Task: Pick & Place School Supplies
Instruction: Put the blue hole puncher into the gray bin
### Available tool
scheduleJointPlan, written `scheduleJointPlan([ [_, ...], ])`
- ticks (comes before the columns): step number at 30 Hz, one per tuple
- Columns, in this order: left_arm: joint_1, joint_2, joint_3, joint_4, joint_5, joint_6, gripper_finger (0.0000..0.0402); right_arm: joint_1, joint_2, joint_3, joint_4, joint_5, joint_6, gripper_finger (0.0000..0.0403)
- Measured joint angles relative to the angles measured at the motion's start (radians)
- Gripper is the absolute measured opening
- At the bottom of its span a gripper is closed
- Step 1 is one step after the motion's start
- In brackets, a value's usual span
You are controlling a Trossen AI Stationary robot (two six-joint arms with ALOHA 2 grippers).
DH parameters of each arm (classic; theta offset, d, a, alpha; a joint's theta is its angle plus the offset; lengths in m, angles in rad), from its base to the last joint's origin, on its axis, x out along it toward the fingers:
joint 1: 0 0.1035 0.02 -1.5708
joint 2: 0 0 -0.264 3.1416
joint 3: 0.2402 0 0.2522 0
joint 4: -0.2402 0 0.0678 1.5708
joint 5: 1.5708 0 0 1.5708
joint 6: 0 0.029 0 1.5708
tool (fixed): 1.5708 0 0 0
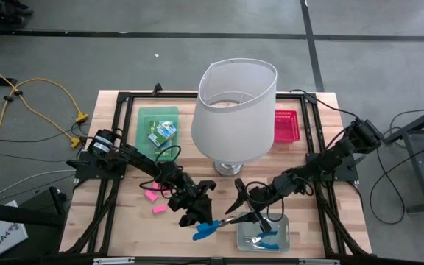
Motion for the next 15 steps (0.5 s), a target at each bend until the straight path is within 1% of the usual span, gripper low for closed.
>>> scheduleJointPlan([
  [4, 0.0, 0.0, 0.0, -0.008, -0.009, -0.001, 0.0038, -0.003, 0.0, 0.0, -0.011, -0.005, 0.009, 0.0134],
  [7, 0.0, 0.0, 0.0, -0.01, -0.009, -0.001, 0.0038, -0.003, 0.0, 0.0, -0.012, -0.005, 0.009, 0.0119],
  [11, 0.0, 0.0, 0.0, -0.011, -0.009, -0.002, 0.0038, -0.004, 0.0, 0.0, -0.018, -0.013, 0.008, 0.0082],
  [15, 0.0, 0.0, 0.0, -0.011, -0.009, -0.006, 0.0038, -0.016, 0.0, 0.001, -0.023, -0.057, 0.01, 0.0035],
])
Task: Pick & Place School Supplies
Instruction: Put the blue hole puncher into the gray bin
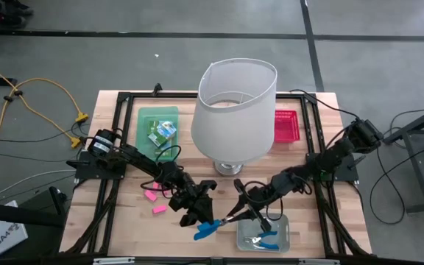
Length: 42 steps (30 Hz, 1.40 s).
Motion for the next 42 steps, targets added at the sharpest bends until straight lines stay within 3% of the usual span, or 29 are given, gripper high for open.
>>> scheduleJointPlan([
  [8, -0.001, 0.0, 0.0, 0.0, -0.016, -0.017, 0.0077, -0.008, 0.0, 0.0, -0.003, -0.023, 0.015, 0.0032],
  [22, -0.005, 0.0, 0.0, 0.001, -0.021, -0.02, 0.0089, -0.005, 0.0, 0.0, -0.02, -0.041, 0.021, 0.0032],
  [33, -0.004, 0.0, 0.0, -0.008, 0.019, -0.023, 0.0176, 0.001, -0.003, 0.0, -0.024, -0.05, 0.017, 0.0032],
  [42, -0.004, 0.0, 0.0, -0.019, 0.045, -0.047, 0.0183, 0.015, -0.013, 0.0, -0.019, -0.05, 0.014, 0.0032],
])
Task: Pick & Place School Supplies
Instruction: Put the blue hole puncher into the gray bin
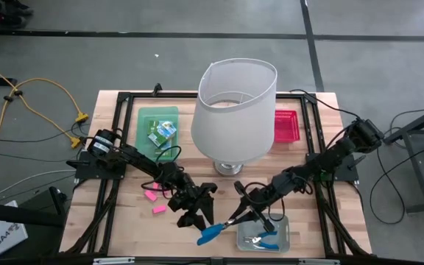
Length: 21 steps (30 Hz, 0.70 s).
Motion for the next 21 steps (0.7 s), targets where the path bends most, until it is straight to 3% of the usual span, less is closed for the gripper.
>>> scheduleJointPlan([
  [5, 0.0, 0.0, 0.0, 0.0, -0.007, -0.033, 0.0183, 0.048, -0.039, 0.0, -0.098, -0.001, 0.002, 0.0032],
  [10, -0.003, 0.0, 0.0, -0.027, -0.015, -0.047, 0.0183, 0.126, -0.118, 0.0, -0.283, 0.097, 0.075, 0.0032],
  [15, -0.028, 0.0, 0.0, -0.033, -0.045, -0.035, 0.0183, 0.209, -0.193, 0.0, -0.5, 0.243, 0.249, 0.0032],
  [21, -0.056, 0.0, 0.0, -0.039, -0.099, -0.016, 0.0183, 0.268, -0.219, -0.001, -0.694, 0.351, 0.596, 0.0032],
])
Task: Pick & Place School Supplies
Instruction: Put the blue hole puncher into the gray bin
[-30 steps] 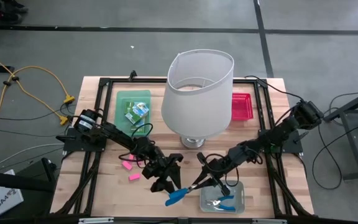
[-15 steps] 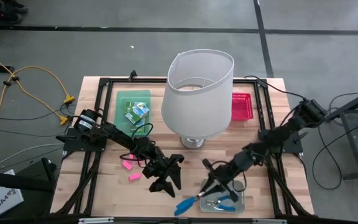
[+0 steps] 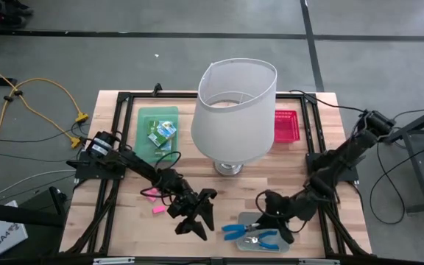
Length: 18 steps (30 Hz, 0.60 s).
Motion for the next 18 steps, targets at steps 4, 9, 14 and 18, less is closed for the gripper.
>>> scheduleJointPlan([
  [4, -0.009, 0.0, 0.0, -0.006, -0.023, 0.0, 0.0183, 0.026, -0.001, 0.0, -0.016, -0.002, 0.165, 0.0032],
  [9, -0.01, 0.0, 0.0, -0.007, -0.024, -0.006, 0.0183, 0.088, -0.003, 0.0, -0.015, 0.021, 0.314, 0.0032],
  [14, -0.01, 0.0, 0.0, -0.022, -0.024, -0.009, 0.0183, 0.15, -0.003, 0.0, -0.016, 0.098, 0.413, 0.0032],
  [18, -0.01, 0.0, -0.001, -0.043, -0.024, -0.001, 0.0183, 0.192, -0.004, 0.0, -0.036, 0.162, 0.509, 0.0032],
])
